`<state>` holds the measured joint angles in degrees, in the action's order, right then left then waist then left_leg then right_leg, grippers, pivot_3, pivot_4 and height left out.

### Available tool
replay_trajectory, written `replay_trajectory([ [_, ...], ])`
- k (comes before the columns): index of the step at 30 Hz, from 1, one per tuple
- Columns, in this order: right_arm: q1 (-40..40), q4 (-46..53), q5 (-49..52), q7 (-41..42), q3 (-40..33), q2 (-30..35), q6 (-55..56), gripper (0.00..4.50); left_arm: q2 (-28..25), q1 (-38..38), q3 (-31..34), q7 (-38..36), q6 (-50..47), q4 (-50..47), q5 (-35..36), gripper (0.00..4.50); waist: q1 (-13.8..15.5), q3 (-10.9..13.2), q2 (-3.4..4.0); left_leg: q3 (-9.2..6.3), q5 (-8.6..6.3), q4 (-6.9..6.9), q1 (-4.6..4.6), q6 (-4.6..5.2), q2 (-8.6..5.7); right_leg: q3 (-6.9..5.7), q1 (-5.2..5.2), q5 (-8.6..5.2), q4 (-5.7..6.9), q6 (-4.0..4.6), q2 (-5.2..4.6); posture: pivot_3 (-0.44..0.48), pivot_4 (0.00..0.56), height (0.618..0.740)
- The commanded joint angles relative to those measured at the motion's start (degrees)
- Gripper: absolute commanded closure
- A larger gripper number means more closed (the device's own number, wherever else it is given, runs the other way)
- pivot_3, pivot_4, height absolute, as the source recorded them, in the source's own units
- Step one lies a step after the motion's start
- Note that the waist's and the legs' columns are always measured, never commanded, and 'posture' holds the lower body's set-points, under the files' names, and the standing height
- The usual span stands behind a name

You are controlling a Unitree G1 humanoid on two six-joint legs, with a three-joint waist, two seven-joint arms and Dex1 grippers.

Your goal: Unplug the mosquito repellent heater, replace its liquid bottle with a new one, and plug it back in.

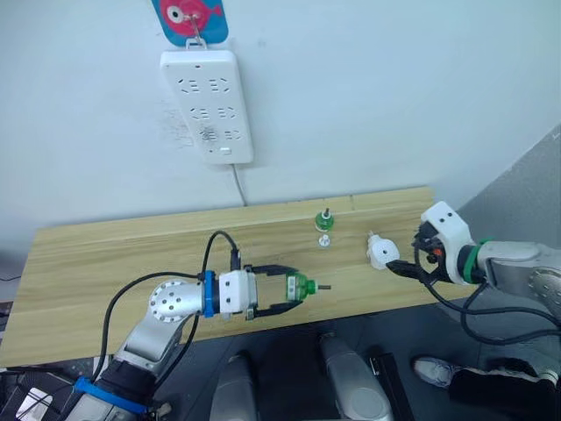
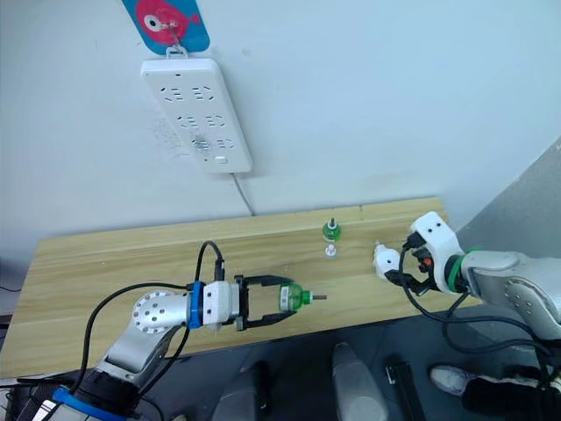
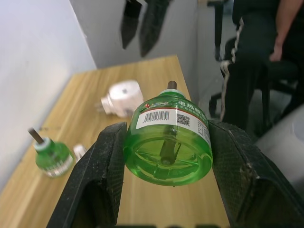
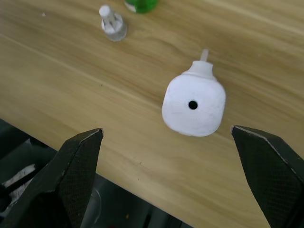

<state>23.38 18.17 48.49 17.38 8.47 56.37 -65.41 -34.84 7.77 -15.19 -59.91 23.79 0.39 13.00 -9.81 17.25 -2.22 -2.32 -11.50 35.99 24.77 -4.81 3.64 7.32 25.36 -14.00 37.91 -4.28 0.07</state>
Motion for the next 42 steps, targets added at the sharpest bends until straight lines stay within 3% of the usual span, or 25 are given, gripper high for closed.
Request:
replay_trajectory([
  [1, 3.09, -3.76, -4.18, 0.04, 1.89, -2.98, -3.57, 0.00, -0.34, -1.96, 1.22, -0.13, 2.98, -0.81, -0.87, 2.16, 0.28, 0.03, 0.02, 0.00, 0.00, 0.00, 0.00, 0.00, 0.00, 0.00, 0.00, 0.00, 0.00, 0.00, 0.00, -0.212, 0.314, 0.740],
  [11, 12.81, -19.22, -16.23, 5.49, 7.79, -11.30, -5.14, 0.00, -0.32, -5.54, 2.00, 1.80, 0.02, -3.48, -1.89, 2.16, 0.64, 0.26, 0.21, -0.01, 0.00, -0.01, 0.00, 0.01, 0.00, -0.01, 0.00, 0.02, 0.03, -0.05, 0.00, -0.165, 0.333, 0.740],
  [33, 20.30, -37.75, -31.76, 16.75, 9.40, -19.79, -0.98, 0.00, 0.37, -6.64, 1.94, 2.58, -1.88, -4.27, -2.53, 2.16, 1.73, 0.32, 0.27, -0.03, -0.03, -0.02, 0.00, 0.05, 0.00, -0.05, 0.00, 0.03, 0.03, -0.05, 0.01, -0.148, 0.330, 0.740],
  [39, 19.98, -37.34, -33.83, 17.64, 8.93, -20.52, -0.58, 1.52, 0.73, -5.98, 1.92, 2.59, -2.26, -3.70, -2.41, 2.16, 1.68, 0.31, 0.24, -0.03, -0.03, 0.00, -0.03, 0.05, 0.01, -0.04, -0.03, 0.03, 0.03, -0.05, 0.02, -0.155, 0.322, 0.740],
  [42, 19.28, -36.03, -34.70, 17.92, 8.10, -20.22, -0.39, 1.53, 0.97, -5.50, 1.94, 2.42, -2.56, -3.25, -2.15, 2.16, 1.69, 0.31, 0.26, -0.03, -0.03, 0.00, -0.03, 0.05, 0.00, -0.05, -0.02, 0.03, 0.05, -0.05, 0.02, -0.162, 0.316, 0.740],
])
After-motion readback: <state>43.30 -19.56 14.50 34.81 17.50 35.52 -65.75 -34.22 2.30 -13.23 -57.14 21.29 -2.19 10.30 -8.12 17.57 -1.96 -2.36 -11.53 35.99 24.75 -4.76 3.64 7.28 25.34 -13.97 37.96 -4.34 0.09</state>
